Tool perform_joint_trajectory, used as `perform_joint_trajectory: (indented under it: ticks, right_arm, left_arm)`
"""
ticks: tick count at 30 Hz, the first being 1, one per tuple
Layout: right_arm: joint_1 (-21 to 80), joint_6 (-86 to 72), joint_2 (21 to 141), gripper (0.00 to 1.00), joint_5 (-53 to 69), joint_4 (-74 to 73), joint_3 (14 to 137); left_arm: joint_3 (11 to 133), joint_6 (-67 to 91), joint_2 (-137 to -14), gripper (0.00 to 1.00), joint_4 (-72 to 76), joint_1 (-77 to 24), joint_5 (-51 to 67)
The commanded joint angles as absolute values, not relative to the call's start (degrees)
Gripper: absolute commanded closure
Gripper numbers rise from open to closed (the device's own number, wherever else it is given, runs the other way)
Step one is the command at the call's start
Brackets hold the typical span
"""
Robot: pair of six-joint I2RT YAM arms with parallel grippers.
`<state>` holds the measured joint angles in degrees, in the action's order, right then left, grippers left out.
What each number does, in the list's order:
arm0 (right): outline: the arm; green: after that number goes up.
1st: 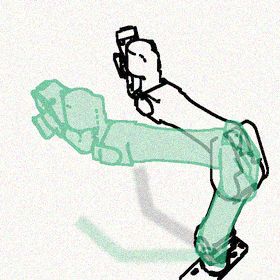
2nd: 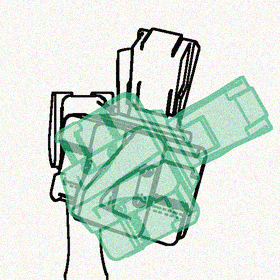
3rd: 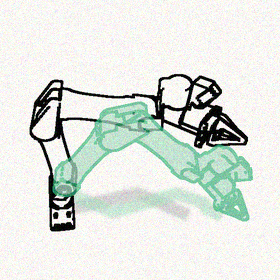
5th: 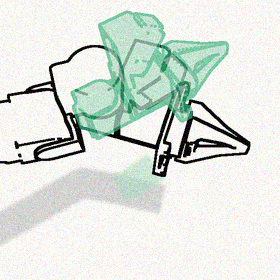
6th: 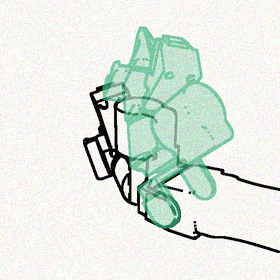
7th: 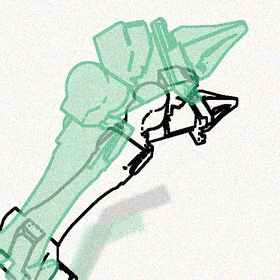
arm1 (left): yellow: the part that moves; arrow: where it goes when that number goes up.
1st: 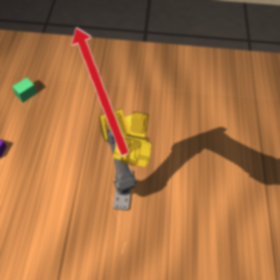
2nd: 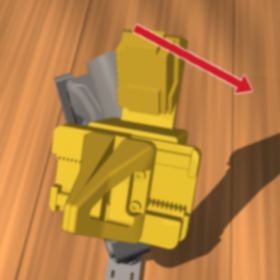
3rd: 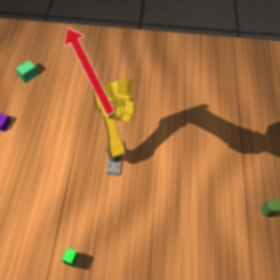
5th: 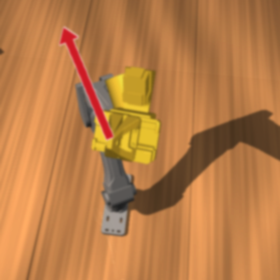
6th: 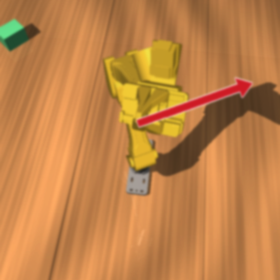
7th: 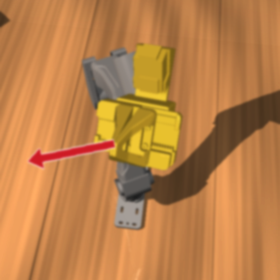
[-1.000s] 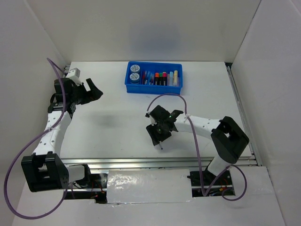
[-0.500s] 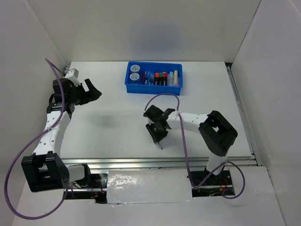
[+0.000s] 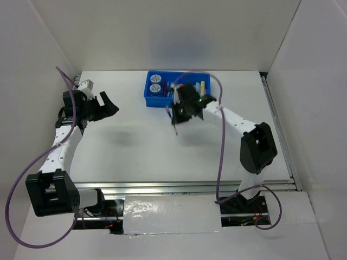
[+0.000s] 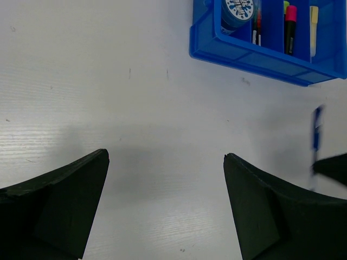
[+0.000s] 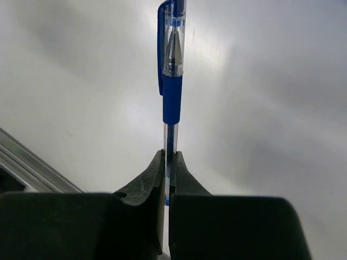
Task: Sort the stationery into containers
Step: Pick up the pen from the center of the board, then place the pen in the storage box.
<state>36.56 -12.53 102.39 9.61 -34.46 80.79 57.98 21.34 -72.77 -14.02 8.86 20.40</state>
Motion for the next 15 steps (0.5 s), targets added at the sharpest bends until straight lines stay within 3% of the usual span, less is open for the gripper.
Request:
perform_joint_trajectory:
  ticks: [1, 7, 15]
  right_arm:
    - [31.56, -11.69, 100.53, 1.0, 14.33, -28.4, 101.86]
    - [25.05, -13.79, 122.41, 1.0, 13.7, -28.3, 136.17]
    - [24.17, -15.73, 132.88, 1.0, 11.17, -12.3, 131.73]
  left_arm:
    - [59.06, 21.26, -73.3, 0.01, -10.29, 9.14, 22.68]
    - [59.68, 22.85, -75.93, 0.01, -8.61, 8.7, 23.82]
    - [59.94, 21.63, -76.37, 0.01, -9.13, 8.7, 23.12]
